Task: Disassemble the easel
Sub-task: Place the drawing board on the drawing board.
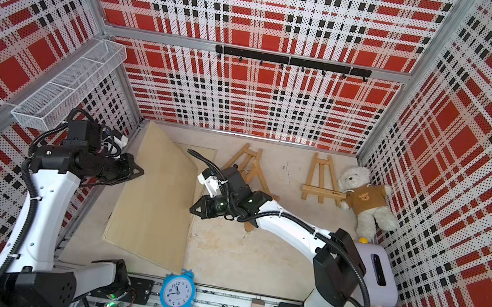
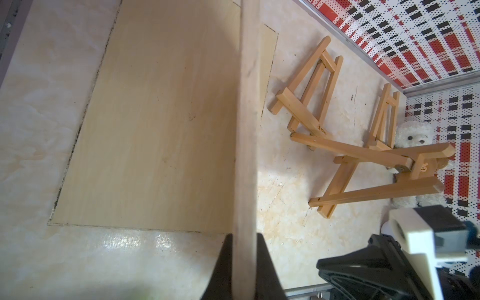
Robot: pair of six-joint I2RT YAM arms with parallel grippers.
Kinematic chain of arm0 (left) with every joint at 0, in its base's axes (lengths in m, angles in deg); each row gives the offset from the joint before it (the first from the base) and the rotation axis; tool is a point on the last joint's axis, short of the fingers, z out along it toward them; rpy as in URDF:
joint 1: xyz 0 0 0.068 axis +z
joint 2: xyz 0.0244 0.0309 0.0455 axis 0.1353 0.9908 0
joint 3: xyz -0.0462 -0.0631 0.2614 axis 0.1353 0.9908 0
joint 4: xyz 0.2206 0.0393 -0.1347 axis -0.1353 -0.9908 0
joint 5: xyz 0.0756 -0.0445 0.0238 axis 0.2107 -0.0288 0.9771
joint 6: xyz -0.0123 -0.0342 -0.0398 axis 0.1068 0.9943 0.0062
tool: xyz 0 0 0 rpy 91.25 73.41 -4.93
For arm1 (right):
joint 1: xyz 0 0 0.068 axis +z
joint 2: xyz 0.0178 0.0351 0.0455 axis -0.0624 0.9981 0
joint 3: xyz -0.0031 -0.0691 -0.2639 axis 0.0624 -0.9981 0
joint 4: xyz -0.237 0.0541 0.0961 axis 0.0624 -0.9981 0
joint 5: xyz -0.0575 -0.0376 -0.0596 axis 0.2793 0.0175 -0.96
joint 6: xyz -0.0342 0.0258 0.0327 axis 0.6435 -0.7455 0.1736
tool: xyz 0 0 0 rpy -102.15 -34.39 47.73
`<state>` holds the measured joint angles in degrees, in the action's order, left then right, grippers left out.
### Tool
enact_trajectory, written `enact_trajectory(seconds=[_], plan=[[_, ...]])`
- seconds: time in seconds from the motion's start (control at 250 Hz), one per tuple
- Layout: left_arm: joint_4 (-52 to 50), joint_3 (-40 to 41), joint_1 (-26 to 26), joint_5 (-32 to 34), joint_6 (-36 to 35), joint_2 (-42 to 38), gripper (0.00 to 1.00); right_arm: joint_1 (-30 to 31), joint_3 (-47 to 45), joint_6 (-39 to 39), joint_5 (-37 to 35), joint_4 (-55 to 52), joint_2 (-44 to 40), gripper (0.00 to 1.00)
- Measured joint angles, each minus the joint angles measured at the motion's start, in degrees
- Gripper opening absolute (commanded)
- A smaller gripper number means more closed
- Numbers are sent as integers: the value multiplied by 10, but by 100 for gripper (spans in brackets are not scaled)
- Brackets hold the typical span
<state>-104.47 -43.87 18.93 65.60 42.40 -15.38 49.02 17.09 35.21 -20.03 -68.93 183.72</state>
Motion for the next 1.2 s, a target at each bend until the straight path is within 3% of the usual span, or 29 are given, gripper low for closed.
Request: enact_trajectory(seconds=[0.188, 0.552, 0.708, 0.876, 1.201], plan=[[33, 15, -4, -33, 15, -5, 0, 0, 1, 12, -7, -15, 1, 14], [151, -10, -57, -102, 85, 4, 0, 0, 35, 39, -30, -74, -3, 15], [146, -65, -83, -47, 54, 36, 0, -5, 39, 52, -50, -111, -31, 16], [146, -70, -110, 14, 33, 77, 0, -21, 57, 71, -73, -163, -88, 17], [146, -70, -115, 43, 4, 141, 0, -35, 90, 91, -103, -212, -131, 17]])
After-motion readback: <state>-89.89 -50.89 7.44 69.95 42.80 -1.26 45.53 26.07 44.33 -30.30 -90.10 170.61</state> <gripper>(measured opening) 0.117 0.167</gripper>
